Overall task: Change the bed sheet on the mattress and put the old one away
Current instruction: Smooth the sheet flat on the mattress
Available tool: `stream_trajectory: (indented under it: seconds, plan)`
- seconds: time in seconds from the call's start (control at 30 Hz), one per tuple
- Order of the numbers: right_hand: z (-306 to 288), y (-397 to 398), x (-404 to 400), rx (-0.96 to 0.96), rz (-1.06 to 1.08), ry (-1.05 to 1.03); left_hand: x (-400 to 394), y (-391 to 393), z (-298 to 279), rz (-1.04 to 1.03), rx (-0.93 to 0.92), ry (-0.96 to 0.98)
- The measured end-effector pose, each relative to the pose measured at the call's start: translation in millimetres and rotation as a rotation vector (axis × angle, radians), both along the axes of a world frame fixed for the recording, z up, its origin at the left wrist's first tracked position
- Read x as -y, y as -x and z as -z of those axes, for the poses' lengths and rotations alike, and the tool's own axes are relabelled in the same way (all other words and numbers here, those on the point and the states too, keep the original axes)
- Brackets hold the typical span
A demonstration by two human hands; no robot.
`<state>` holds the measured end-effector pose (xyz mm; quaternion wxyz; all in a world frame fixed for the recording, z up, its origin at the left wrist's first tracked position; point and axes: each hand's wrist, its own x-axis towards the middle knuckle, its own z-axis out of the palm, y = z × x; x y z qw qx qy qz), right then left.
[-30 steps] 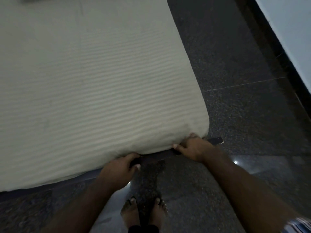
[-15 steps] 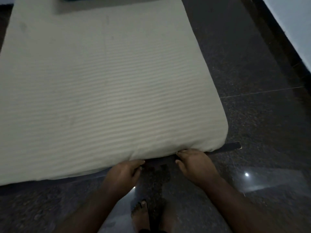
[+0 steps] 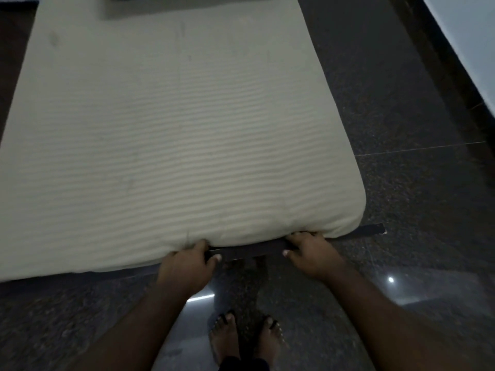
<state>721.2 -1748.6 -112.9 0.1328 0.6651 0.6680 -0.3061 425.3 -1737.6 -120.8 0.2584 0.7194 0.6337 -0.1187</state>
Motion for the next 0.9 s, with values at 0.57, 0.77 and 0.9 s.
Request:
stream_trajectory:
  seconds: [0.57,0.77,0.9]
  plan:
    - [65,-78,-3,0.163,0.082,-0.592,-26,-97,37,0.324,0.112,-0.460]
    - [34,-137,38,0.041,0.253,-0.834,-6,-146,22,0.545,0.334,-0.603]
    - [34,-140,36,0.006,0.014,-0.620,10,-203,31,0.587,0.408,-0.375]
